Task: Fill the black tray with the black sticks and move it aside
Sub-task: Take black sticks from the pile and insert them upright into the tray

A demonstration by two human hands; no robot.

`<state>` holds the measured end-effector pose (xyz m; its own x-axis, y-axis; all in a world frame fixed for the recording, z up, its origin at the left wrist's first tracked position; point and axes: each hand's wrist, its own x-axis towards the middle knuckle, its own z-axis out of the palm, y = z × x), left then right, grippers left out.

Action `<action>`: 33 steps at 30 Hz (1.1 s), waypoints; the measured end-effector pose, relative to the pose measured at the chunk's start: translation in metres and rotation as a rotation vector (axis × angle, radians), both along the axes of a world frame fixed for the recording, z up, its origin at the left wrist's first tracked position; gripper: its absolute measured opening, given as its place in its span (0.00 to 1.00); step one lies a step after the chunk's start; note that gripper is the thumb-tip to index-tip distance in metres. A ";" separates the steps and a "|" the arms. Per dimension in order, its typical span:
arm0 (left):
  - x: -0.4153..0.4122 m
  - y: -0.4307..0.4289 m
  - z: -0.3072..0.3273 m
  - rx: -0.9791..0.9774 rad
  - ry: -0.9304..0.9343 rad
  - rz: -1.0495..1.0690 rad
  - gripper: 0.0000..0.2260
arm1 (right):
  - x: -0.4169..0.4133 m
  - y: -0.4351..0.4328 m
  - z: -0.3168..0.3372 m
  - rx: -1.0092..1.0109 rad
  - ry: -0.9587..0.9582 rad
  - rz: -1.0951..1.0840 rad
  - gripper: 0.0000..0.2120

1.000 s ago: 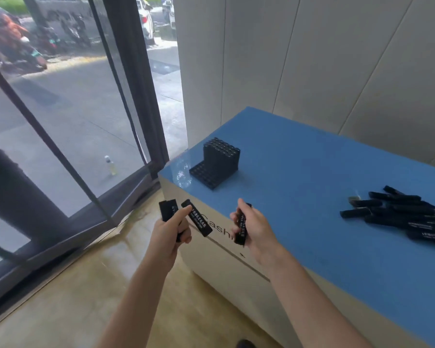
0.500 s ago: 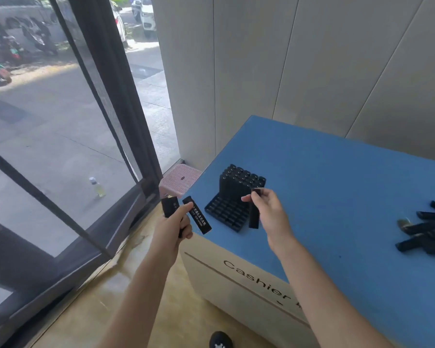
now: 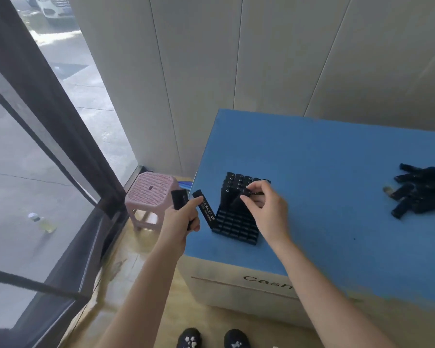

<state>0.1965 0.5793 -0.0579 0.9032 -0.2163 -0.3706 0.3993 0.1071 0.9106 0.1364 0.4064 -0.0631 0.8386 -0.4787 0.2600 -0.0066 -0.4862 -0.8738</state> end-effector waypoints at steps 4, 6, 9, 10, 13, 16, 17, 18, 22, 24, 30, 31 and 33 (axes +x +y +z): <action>0.022 0.015 -0.001 0.020 0.000 -0.144 0.19 | 0.004 0.013 -0.009 -0.139 0.029 -0.065 0.07; 0.032 0.021 -0.002 0.020 0.000 -0.189 0.18 | 0.006 0.017 -0.011 -0.184 0.038 -0.102 0.06; 0.039 0.026 -0.003 0.012 0.010 -0.238 0.16 | 0.008 0.020 -0.004 -0.211 0.075 -0.081 0.06; 0.039 0.026 -0.003 0.010 0.016 -0.253 0.17 | 0.009 0.020 0.000 -0.225 0.103 -0.050 0.06; 0.040 0.025 0.000 0.011 0.023 -0.286 0.16 | 0.015 0.021 0.009 -0.255 0.186 0.014 0.06; 0.040 0.022 0.004 0.010 0.020 -0.307 0.16 | 0.015 0.025 0.005 -0.225 0.168 -0.017 0.05; 0.040 0.021 0.004 0.011 0.018 -0.314 0.16 | 0.014 0.026 0.002 -0.219 0.163 -0.032 0.05; 0.039 0.020 0.005 0.011 0.020 -0.320 0.16 | 0.013 0.028 0.000 -0.225 0.163 -0.045 0.05; 0.038 0.018 0.007 0.017 0.023 -0.338 0.16 | 0.015 0.030 0.000 -0.416 0.206 -0.088 0.04; 0.038 0.016 0.009 0.011 0.018 -0.340 0.17 | 0.017 0.032 0.004 -0.525 0.249 -0.118 0.05; 0.035 0.015 0.013 -0.010 0.005 -0.422 0.17 | 0.005 0.043 0.005 -0.380 0.097 -0.154 0.10; 0.034 0.014 0.014 -0.017 0.003 -0.445 0.16 | 0.002 0.045 0.006 -0.239 0.095 -0.139 0.10; 0.033 0.012 0.015 -0.031 0.009 -0.491 0.13 | -0.002 0.050 0.013 0.087 0.166 -0.063 0.12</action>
